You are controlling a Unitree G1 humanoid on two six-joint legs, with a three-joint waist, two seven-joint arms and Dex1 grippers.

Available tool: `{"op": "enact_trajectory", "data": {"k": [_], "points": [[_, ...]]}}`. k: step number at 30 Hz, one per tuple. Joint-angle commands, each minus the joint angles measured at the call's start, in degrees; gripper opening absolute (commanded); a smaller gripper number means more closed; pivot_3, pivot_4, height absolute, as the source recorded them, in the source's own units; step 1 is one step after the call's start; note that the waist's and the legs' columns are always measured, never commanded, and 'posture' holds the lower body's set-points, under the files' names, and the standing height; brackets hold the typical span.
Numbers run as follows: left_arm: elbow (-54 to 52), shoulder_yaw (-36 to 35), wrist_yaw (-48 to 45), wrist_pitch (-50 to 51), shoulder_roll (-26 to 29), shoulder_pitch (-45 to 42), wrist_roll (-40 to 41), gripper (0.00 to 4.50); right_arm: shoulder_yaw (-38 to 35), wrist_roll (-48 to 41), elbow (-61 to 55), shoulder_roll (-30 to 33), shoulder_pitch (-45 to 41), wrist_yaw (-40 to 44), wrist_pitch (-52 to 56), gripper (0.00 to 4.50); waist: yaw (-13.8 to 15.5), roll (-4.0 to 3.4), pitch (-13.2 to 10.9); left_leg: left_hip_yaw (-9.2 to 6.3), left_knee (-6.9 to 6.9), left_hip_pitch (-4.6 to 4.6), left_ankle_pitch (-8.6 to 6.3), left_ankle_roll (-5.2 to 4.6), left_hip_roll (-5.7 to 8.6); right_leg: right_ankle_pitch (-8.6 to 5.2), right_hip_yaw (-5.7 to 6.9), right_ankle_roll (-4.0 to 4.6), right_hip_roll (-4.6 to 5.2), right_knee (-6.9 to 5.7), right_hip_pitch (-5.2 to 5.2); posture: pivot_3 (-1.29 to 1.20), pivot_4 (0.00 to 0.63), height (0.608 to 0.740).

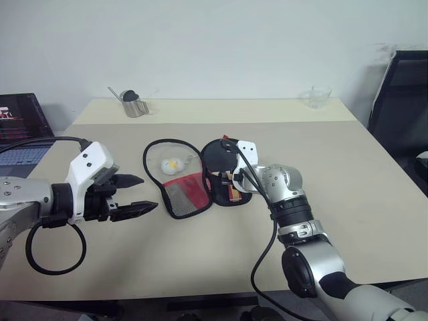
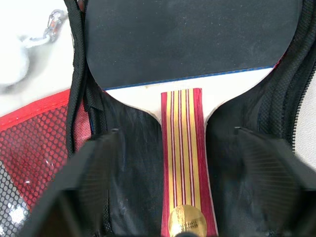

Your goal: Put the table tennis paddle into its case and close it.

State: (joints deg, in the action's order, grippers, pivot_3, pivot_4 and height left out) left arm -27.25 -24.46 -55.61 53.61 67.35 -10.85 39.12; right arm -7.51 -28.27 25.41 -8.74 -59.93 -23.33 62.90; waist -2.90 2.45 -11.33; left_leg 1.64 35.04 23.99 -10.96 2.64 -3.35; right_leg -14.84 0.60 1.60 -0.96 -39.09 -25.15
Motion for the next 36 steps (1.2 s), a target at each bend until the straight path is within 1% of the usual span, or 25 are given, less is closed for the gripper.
{"op": "enact_trajectory", "data": {"k": [1, 6, 8, 13, 15, 17, 18, 20, 21, 23, 25, 27, 30, 34, 36], "points": [[-1.1, -1.3, 0.3, 0.0, 1.2, -0.5, 0.2, 3.85, 0.6, -0.6, -0.7, -9.6, 3.8, 0.8, -0.9, 4.49, 0.0, 0.00, 0.0, 0.00, 0.00, 0.00, 0.00, 0.00, 0.00, 0.00, 0.00, 0.00, 0.00, 0.00, 0.00, 0.00, 0.150, 0.740], [0.0, -1.1, 0.7, -1.0, 1.1, -0.5, -1.0, 3.85, 1.6, -1.2, -3.1, -7.6, 2.4, 3.9, 0.0, 4.49, 0.0, 0.00, 0.0, 0.00, 0.00, 0.00, 0.00, 0.00, 0.00, 0.00, 0.00, 0.00, 0.00, 0.00, 0.00, 0.00, 0.150, 0.740], [1.1, -1.3, 1.0, -1.8, 1.0, -0.2, -2.1, 3.85, 4.0, -0.1, -5.6, -4.5, 1.0, 6.9, -0.9, 4.49, 0.0, 0.00, 0.0, 0.00, 0.00, 0.00, 0.00, 0.00, 0.00, 0.00, 0.00, 0.00, 0.00, 0.00, 0.00, 0.00, 0.150, 0.740], [4.2, -1.8, 1.4, -4.1, -0.3, 1.3, -4.3, 3.85, 2.9, -0.6, -5.9, 2.9, -2.6, 15.9, -1.2, 4.49, 0.0, 0.02, 0.0, 0.00, 0.00, -0.03, 0.00, 0.00, -0.05, 0.00, 0.02, 0.00, -0.04, 0.00, 0.01, 0.00, 0.150, 0.740], [6.5, -1.0, 2.2, -5.6, -0.9, 1.6, -5.8, 3.85, 4.3, 0.5, -5.8, 7.8, -2.7, 23.7, -4.3, 4.49, 0.2, 0.02, 0.0, 0.01, 0.02, -0.03, 0.00, 0.00, -0.05, 0.01, 0.01, 0.02, -0.03, 0.00, 0.01, 0.00, 0.150, 0.740], [9.9, 0.5, 3.9, -6.7, -1.8, 0.9, -7.8, 3.85, 5.5, 0.6, -5.1, 13.3, -2.7, 31.1, -4.8, 4.49, 0.7, 0.02, 0.0, 0.03, 0.05, -0.02, 0.00, 0.00, -0.02, 0.03, 0.01, 0.02, -0.02, 0.01, 0.03, 0.00, 0.150, 0.740], [11.6, 1.5, 4.2, -8.0, -2.0, 0.9, -9.2, 3.85, 8.4, 0.7, -6.8, 17.5, -1.8, 38.3, -5.6, 4.49, 1.0, 0.03, 0.0, 0.03, 0.06, -0.02, 0.00, 0.00, -0.01, 0.03, 0.01, 0.02, -0.02, 0.01, 0.04, 0.00, 0.150, 0.740], [13.7, 3.0, 4.5, -10.1, -2.4, 0.9, -11.0, 3.85, 12.2, -0.1, -9.8, 25.0, 0.0, 50.1, -6.2, 4.49, 1.3, 0.04, 0.0, 0.04, 0.07, -0.04, 0.00, -0.01, 0.01, 0.03, 0.01, 0.01, -0.02, 0.02, 0.04, 0.00, 0.150, 0.740], [15.2, 4.1, 4.8, -11.2, -3.1, 0.5, -12.0, 3.85, 13.6, 0.3, -10.7, 28.6, 0.8, 54.6, -7.4, 4.49, 1.4, 0.05, 0.0, 0.04, 0.07, -0.03, 0.00, -0.01, 0.01, 0.03, 0.01, 0.01, -0.02, 0.04, 0.04, 0.00, 0.150, 0.740], [19.3, 6.3, 6.0, -13.4, -5.2, -0.6, -14.0, 3.85, 15.0, 2.0, -11.3, 36.1, 2.1, 62.5, -11.2, 4.49, 1.3, 0.05, 0.0, 0.08, 0.06, -0.03, -0.02, -0.03, -0.01, 0.03, -0.01, 0.01, -0.02, 0.07, 0.03, 0.00, 0.150, 0.740], [23.2, 8.1, 7.1, -15.6, -6.7, -1.4, -16.1, 3.85, 15.6, 2.8, -12.9, 41.6, 3.5, 69.4, -15.0, 4.49, 1.3, 0.05, 0.0, 0.10, 0.06, -0.03, -0.03, -0.04, -0.01, 0.03, -0.02, 0.02, -0.02, 0.05, 0.02, 0.00, 0.150, 0.740], [27.4, 11.4, 9.7, -17.8, -9.4, -4.0, -19.2, 3.85, 15.0, 2.2, -16.4, 47.6, 5.5, 77.2, -18.2, 4.49, 1.3, 0.03, 0.0, 0.11, 0.07, -0.03, -0.03, -0.04, -0.03, 0.03, -0.01, 0.02, -0.03, 0.02, 0.01, 0.00, 0.150, 0.740], [31.2, 15.6, 10.3, -19.2, -13.4, -8.5, -21.0, 3.85, 14.2, 2.3, -19.5, 53.3, 8.7, 84.2, -22.3, 4.49, 1.1, 0.04, 0.0, 0.13, 0.08, -0.06, -0.03, -0.04, -0.09, 0.05, -0.02, 0.03, -0.08, 0.01, 0.02, 0.00, 0.150, 0.740], [36.7, 20.0, 10.5, -21.8, -17.2, -14.1, -24.3, 3.85, 11.3, 1.8, -20.2, 56.5, 10.7, 87.5, -25.0, 4.49, 0.9, 0.09, 0.1, 0.16, 0.25, -0.09, -0.02, -0.03, -0.08, 0.17, -0.03, 0.14, -0.18, -0.04, 0.06, 0.00, 0.150, 0.740], [41.5, 22.9, 11.9, -23.5, -19.6, -18.0, -27.2, 3.85, 9.6, 2.0, -19.3, 57.8, 11.2, 88.5, -26.5, 4.49, 1.2, 0.08, 0.1, 0.18, 0.39, -0.07, -0.02, -0.03, -0.09, 0.25, -0.05, 0.18, -0.27, -0.06, 0.07, 0.00, 0.150, 0.740]]}}
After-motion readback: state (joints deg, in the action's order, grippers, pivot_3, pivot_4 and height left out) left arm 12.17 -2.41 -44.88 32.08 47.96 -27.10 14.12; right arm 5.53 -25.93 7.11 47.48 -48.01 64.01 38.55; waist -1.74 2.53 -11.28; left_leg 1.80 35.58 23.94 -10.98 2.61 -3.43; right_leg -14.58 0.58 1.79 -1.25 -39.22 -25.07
